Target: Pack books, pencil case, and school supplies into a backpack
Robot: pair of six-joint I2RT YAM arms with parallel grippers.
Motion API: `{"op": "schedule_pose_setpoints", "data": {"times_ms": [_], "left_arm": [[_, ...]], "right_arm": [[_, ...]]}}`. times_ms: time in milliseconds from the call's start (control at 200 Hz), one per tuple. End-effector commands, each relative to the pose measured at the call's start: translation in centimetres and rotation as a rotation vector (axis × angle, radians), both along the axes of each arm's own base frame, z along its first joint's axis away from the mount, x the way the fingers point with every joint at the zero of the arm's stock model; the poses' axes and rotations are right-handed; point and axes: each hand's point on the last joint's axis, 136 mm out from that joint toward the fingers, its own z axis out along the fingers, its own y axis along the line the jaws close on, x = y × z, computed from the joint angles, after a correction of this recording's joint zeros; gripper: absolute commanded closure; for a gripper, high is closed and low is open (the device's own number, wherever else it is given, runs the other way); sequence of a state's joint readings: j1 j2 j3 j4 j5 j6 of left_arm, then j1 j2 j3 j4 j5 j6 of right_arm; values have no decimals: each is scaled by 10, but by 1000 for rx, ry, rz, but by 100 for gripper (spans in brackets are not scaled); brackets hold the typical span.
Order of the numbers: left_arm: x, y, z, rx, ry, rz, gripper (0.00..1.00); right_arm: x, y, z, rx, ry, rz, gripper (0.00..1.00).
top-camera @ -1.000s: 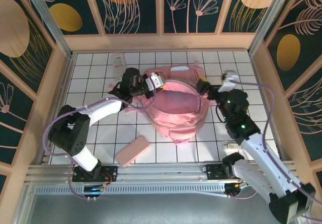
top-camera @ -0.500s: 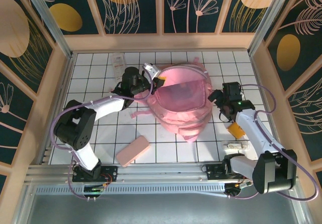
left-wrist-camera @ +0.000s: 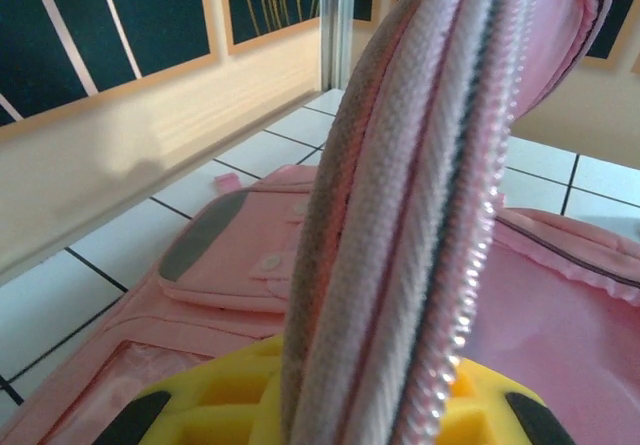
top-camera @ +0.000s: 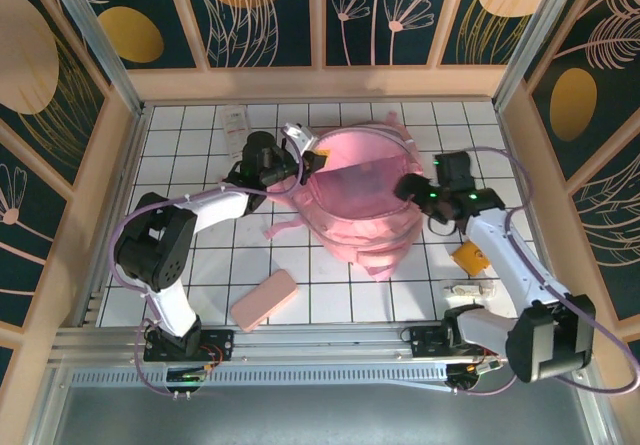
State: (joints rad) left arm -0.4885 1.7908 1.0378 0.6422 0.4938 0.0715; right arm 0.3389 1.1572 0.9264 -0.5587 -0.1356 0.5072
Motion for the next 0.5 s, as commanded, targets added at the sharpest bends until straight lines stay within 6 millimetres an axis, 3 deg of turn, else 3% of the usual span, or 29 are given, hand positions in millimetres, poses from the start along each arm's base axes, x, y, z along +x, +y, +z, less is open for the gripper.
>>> {"op": "schedule_pose_setpoints", "data": {"times_ms": [0,65,110,145,200,300,495], "left_arm": [[24,13,37,-45,-146,19,100],[25,17,34,-15,-174,1,100],[23,15,28,20,-190,-31,100],[20,13,24,39,-200,-60,100],[14,8,21,51,-207,-112,100],[8,6,17,48,-194,-147,100],[-1,6,13,52,-191,-185,100]], "right_arm": [[-48,95,17,-1,-105,510,16],[-93,145,13,-31,-211,809,17],[-134,176,9,-50,-326,1095,15],[-163,192,3,-83,-436,1302,11],[-187,208,-10,-182,-628,1542,6],[-193,240,-18,-184,-779,1727,4],[-185,285,-71,-250,-823,2011,1]]}}
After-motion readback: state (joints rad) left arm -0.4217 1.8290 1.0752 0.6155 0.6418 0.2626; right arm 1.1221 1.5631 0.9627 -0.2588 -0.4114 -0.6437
